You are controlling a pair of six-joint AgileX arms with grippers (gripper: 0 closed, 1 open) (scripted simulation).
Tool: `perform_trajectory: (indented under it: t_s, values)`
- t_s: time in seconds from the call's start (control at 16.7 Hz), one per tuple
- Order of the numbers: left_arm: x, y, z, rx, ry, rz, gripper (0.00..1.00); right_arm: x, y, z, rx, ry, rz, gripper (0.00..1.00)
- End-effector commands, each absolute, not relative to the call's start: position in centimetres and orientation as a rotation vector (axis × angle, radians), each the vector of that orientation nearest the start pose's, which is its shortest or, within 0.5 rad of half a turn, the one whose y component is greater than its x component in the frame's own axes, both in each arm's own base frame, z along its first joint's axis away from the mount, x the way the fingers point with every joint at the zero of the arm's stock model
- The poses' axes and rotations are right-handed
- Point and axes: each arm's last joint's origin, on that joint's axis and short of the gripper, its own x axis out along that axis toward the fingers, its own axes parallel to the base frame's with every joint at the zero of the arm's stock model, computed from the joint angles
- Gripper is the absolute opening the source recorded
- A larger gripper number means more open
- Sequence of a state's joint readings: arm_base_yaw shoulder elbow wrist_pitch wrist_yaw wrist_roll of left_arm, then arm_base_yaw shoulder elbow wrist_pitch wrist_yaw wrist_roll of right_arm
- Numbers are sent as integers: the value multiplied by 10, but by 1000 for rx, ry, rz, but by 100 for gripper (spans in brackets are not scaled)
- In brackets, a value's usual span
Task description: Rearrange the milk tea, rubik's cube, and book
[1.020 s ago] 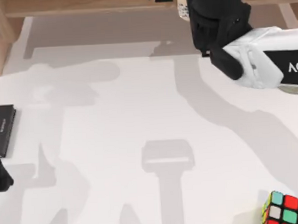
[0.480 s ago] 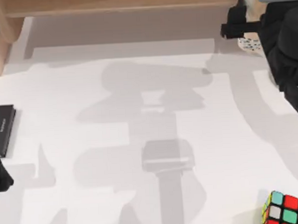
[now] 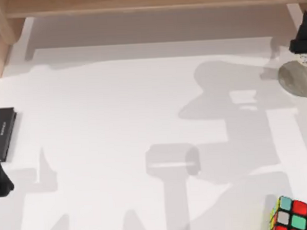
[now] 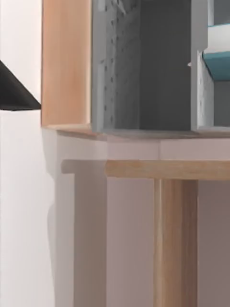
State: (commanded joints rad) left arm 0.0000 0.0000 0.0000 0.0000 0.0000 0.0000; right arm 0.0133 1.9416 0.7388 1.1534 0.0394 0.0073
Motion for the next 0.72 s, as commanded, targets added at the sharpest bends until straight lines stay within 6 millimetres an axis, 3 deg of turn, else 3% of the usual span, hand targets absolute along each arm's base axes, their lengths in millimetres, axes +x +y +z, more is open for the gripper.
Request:
perform_trajectory:
  t_s: [0.36,0.72]
  values:
    - [106,-1,160,0,0,0,100,364,7,134,-6,46,-2,0]
    - [106,-1,160,0,0,0,100,365,50,125,58,29,98,0]
